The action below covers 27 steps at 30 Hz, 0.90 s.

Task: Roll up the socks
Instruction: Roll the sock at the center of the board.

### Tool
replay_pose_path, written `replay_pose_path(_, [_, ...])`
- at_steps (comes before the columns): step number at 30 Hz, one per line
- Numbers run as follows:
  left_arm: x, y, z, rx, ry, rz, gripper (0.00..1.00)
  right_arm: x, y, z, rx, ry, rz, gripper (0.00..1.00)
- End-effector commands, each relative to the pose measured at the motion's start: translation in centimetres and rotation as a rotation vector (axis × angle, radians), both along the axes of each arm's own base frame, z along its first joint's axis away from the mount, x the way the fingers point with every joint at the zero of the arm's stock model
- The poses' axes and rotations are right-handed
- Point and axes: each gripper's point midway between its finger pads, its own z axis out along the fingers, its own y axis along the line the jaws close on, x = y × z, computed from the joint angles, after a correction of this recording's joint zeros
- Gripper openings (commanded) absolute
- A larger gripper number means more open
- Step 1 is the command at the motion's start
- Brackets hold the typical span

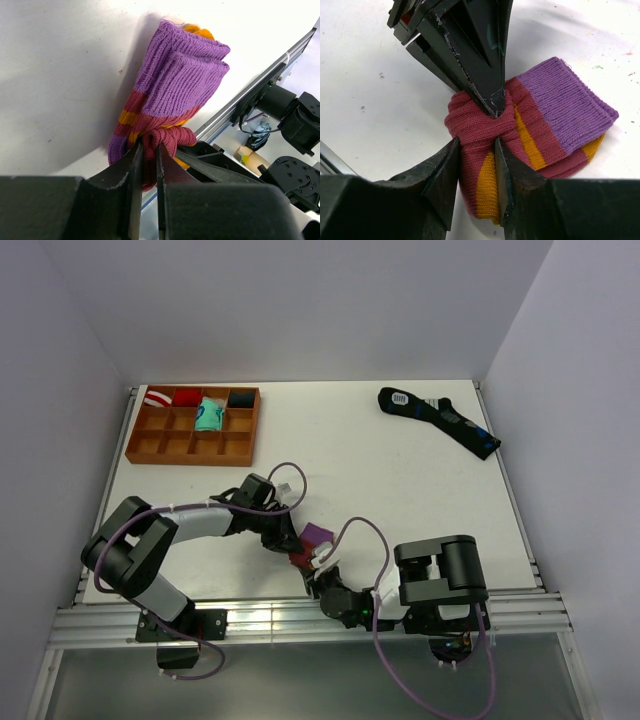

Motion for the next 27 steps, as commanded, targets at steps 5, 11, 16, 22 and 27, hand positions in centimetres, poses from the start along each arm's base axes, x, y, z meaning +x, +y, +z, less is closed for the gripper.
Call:
replay_pose_path(5, [-2.0, 0.0, 0.4, -0.027, 0.054, -0.045, 0.00, -1.8, -3.6, -6.0, -0.225, 0.115, 0.093, 0.32])
replay_pose_path(11, [-1.7, 0.3, -0.3, 0.002, 0.036, -0.021, 0.02, -2.4, -3.1, -4.7, -0.108, 0.215, 0.186, 0.31])
replay_pose_path(16, [-1.1, 1.1, -0.9, 0.059, -0.008, 0.001, 0.10, -2.5, -2.0, -4.2, -0.051, 0.314, 0.257, 0.31])
replay_pose_path(22, [-0.5, 1.9, -1.4, 0.109, -0.052, 0.033, 0.16, -3.0, -1.1, -3.9, -0.002, 0.426, 0.331, 0.31])
replay_pose_path(27, [0.3, 2.0, -1.3, 0.116, -0.092, 0.060, 0.21, -2.4, -1.4, -3.6, 0.081, 0.547, 0.348, 0.31])
